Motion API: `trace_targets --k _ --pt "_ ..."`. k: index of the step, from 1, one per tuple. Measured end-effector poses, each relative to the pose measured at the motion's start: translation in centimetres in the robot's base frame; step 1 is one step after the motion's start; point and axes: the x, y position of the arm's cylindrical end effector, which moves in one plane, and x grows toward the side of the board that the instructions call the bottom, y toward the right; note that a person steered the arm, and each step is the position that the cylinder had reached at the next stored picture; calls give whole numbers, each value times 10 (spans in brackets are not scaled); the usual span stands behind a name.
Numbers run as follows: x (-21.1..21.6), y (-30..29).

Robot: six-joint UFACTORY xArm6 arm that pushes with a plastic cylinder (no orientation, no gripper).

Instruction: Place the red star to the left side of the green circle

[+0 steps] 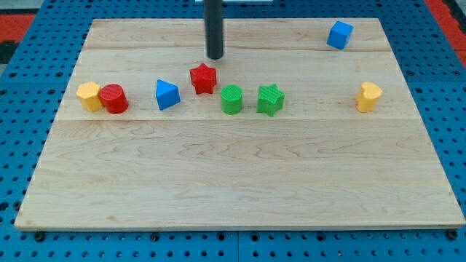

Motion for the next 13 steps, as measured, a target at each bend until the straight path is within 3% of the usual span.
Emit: trace_targets --k 3,4,5,9,11,13 --pt "50 -33" --pt "15 -15" --pt "8 3" --pt "67 -34" --pt "23 3" --pt "55 2"
